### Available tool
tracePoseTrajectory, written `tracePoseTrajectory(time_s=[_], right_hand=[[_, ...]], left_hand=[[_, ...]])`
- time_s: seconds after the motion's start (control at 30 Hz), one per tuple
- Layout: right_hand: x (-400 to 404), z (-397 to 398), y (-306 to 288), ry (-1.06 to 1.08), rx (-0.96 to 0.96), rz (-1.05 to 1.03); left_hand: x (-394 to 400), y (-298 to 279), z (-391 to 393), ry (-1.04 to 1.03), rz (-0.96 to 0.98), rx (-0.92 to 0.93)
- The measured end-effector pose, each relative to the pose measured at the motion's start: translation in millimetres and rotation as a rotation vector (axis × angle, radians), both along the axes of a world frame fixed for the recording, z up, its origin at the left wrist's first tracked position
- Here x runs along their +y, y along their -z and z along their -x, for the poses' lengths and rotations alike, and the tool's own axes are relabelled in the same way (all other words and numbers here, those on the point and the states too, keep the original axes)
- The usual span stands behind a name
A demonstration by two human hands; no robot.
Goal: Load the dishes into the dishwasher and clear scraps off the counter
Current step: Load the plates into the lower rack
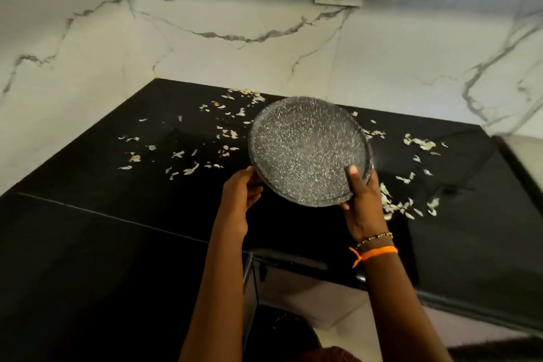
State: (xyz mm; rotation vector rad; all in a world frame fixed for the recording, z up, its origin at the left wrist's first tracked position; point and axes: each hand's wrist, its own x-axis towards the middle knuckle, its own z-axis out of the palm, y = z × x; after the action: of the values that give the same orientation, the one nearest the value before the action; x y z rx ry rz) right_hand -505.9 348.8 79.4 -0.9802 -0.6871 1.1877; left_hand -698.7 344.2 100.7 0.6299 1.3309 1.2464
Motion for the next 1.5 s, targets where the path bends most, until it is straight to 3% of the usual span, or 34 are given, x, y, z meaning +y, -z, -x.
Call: tracePoseTrajectory(time_s=[0.33,0.57,0.87,1.03,1.2,1.5], right_hand=[[-88.1,-69.0,-21.5,0.385,-0.167,-0.152],[-231.6,-161.8,-6.0,0.630,-0.207,-0.112],[-447.4,-273.4,32.8,0.871,-0.218,0.192],[-534.4,-326.3,56.0,0.940,-0.027,0.372],[-568.4,-375.9,78.5,0.874,0.100,0.485],[-556.6,-479.8,115.6,0.831,0.085,0.847]], left_hand=[[-44.8,-14.5,-80.3,0.215,-0.044,0.103],[-150.7,4.0,-184.7,0.519,-0.047,0.187],[-314.6,66.4,-323.7,0.929,0.099,0.253],[-371.5,87.5,-402.0,1.090,0.124,0.253],[-390.6,117.8,-464.8,1.144,0.236,0.315],[-400.8,173.7,-570.8,1.087,0.402,0.395]])
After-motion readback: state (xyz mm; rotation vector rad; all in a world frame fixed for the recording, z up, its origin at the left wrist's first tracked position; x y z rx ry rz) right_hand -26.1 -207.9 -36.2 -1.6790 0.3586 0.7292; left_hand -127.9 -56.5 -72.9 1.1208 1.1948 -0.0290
